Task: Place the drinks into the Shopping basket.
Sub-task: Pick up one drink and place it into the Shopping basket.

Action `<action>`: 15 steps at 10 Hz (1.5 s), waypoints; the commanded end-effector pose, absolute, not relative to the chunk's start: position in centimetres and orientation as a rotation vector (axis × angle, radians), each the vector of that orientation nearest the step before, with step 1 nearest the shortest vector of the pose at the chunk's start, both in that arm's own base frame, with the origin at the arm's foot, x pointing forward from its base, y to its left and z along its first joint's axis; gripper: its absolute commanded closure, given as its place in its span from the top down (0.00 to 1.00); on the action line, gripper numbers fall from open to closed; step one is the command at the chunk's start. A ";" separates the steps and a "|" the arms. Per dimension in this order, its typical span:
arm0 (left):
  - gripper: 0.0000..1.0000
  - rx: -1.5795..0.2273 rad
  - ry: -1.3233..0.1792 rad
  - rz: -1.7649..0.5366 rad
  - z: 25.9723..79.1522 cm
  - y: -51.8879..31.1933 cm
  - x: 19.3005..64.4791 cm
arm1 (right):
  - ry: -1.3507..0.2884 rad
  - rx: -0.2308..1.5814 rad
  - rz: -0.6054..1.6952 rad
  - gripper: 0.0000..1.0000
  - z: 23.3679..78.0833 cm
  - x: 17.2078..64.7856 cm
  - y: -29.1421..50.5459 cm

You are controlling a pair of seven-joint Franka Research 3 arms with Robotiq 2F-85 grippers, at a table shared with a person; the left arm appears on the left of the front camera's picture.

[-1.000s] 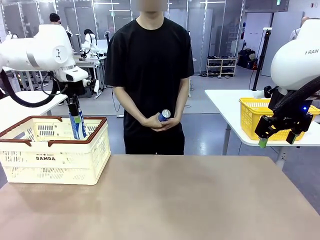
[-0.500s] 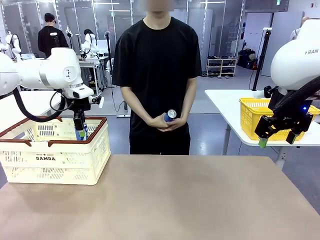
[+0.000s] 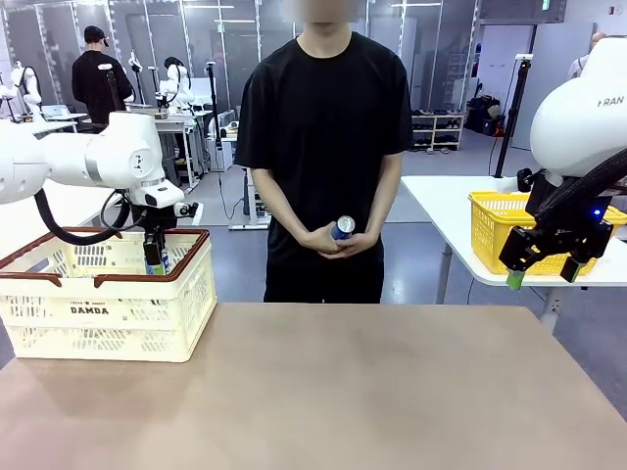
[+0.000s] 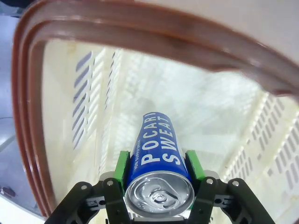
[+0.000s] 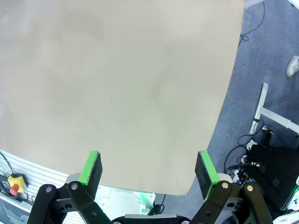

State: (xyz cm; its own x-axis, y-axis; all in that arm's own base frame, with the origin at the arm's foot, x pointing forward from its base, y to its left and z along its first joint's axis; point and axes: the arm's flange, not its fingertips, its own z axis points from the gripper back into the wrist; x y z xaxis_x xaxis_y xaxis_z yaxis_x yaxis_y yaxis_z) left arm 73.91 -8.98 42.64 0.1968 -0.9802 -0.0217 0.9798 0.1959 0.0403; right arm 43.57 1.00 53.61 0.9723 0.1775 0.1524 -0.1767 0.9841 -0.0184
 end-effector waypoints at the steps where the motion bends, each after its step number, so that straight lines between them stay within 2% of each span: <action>1: 0.58 0.048 -0.040 -1.377 42.4 -8.4 75.2 | -0.150 -0.007 0.178 1.00 53.9 43.5 0.8; 15: 0.58 0.023 -0.059 -1.499 38.8 -6.9 73.5 | -0.150 -0.007 0.178 1.00 53.9 43.5 0.8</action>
